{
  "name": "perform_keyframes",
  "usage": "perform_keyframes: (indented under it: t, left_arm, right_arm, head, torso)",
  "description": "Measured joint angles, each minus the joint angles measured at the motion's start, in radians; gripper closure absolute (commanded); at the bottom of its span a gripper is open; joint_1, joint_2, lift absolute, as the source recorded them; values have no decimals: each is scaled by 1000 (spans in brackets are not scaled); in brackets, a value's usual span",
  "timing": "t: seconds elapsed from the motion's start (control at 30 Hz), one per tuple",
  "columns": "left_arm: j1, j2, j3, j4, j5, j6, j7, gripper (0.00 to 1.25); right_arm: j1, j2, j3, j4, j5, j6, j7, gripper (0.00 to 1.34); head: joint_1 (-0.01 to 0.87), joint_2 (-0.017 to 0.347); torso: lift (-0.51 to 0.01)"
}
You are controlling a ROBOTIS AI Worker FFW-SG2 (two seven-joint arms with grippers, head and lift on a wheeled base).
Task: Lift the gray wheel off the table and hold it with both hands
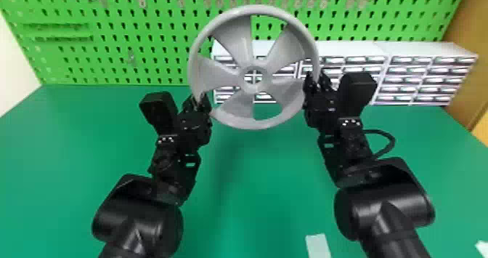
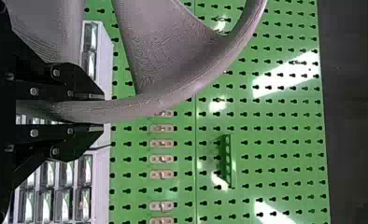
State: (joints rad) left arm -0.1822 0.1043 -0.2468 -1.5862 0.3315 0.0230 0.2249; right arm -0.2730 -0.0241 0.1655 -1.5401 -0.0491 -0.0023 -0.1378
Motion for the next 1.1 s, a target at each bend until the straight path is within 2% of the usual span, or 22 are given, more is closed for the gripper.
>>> perform_keyframes:
  t: [1.1]
  left_arm:
    - [4,0,1,-1,-3,-2,0,1030]
  right_arm:
    - [7,0,4,0,0,2,0,1092]
  head:
    - [657,60]
  torso:
    - [-95]
